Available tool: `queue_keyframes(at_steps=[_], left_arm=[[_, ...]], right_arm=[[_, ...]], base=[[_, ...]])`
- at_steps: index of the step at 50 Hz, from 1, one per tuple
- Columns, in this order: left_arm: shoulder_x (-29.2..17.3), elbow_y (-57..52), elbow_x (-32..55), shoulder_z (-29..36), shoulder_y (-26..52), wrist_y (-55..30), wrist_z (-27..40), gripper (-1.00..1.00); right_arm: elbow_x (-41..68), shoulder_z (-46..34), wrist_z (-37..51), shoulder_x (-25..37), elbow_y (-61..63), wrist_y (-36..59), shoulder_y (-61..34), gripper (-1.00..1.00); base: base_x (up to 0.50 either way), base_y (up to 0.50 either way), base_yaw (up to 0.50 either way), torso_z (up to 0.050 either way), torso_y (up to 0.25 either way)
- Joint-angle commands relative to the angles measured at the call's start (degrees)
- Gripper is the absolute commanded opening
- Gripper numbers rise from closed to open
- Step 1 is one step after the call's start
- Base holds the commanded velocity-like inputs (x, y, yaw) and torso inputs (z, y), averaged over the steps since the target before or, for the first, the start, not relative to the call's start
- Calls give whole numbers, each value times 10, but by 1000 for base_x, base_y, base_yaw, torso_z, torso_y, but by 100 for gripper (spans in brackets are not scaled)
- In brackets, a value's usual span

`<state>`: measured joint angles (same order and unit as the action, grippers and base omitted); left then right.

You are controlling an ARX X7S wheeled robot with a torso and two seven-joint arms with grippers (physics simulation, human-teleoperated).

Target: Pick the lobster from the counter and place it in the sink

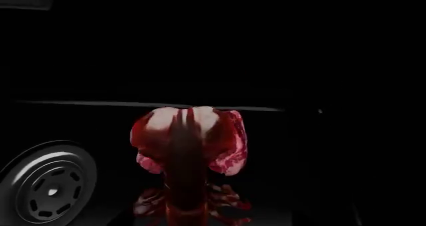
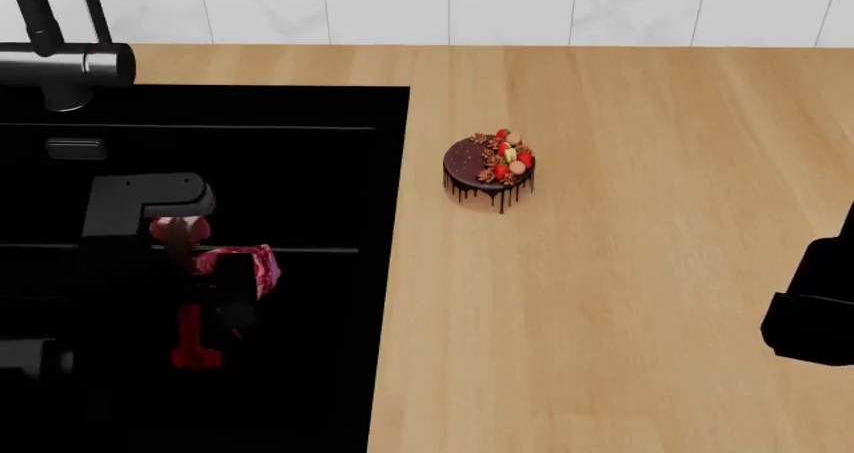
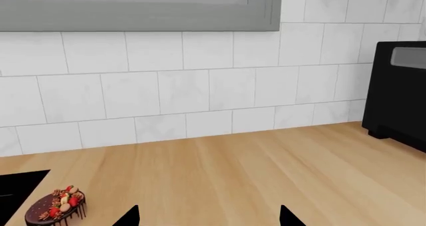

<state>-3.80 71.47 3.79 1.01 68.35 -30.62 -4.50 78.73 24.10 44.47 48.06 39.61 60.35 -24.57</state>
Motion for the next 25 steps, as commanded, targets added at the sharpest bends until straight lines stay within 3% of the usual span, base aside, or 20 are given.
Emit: queue_keyframes(at_steps=[1,12,25], left_arm=[[0,-201,5,-8,-38,-94,-12,100],[7,-454,43,-16,-83,-217,-16,100],[10,-591,80,-10,-84,-290,-12,100]], right_arm=[[-5,-1,-4,-1,-1,-5,4,100],[1,9,-2,2,3,-8,13,100],[19,14,10,12,6,-7,8,100]], base=[[0,0,0,0,0],[0,0,0,0,0],[0,0,0,0,0]])
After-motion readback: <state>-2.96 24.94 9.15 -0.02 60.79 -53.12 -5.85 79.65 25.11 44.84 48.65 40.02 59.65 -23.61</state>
